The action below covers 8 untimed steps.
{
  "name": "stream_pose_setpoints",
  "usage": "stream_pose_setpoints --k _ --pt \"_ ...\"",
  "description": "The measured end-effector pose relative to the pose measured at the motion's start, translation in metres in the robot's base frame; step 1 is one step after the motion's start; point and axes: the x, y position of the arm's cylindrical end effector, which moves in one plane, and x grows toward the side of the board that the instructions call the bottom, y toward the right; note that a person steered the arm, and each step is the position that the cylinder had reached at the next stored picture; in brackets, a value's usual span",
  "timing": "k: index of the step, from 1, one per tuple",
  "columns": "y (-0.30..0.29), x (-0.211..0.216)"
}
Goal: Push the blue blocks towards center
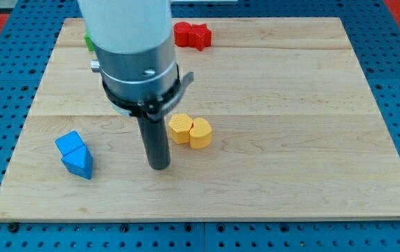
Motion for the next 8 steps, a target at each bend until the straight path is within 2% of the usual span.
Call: stream_pose_setpoints --k 2,4,8 --pt "-0.007 0.069" --pt "-0.092 0.067" --pt "-0.107 -0.069"
